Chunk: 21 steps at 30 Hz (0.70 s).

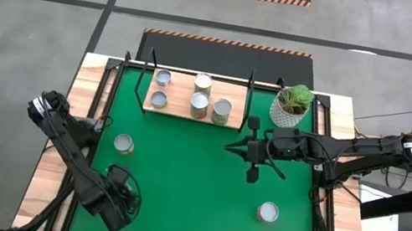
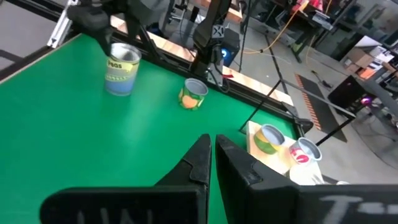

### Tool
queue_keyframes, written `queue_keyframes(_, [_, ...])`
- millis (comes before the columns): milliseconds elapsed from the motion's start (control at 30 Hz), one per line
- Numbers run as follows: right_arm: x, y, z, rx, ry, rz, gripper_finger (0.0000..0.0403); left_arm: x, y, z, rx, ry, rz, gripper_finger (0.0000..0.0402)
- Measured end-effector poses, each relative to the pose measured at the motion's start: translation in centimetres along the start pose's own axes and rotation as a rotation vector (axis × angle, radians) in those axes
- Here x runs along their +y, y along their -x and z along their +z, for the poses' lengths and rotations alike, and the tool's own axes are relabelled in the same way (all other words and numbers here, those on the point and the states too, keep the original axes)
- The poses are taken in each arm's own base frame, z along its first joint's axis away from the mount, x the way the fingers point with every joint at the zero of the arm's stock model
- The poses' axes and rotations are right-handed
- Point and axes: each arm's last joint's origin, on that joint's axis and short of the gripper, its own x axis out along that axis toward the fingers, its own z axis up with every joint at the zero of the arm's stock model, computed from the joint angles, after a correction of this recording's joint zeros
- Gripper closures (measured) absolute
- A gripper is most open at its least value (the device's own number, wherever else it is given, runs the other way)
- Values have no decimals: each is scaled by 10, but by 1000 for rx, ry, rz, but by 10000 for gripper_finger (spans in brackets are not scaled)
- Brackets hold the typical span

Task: Pick and place cans onto a shelf
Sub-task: Put the canned peas on the shelf

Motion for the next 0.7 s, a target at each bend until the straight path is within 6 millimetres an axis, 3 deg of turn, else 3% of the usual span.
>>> queue_keyframes(167, [4, 0, 1, -2, -9, 30, 390, 1, -1, 1, -10, 7, 17, 8])
queue_keyframes(700, [7, 0, -2, 32, -2, 50, 390, 4, -24, 1, -49, 2, 34, 34])
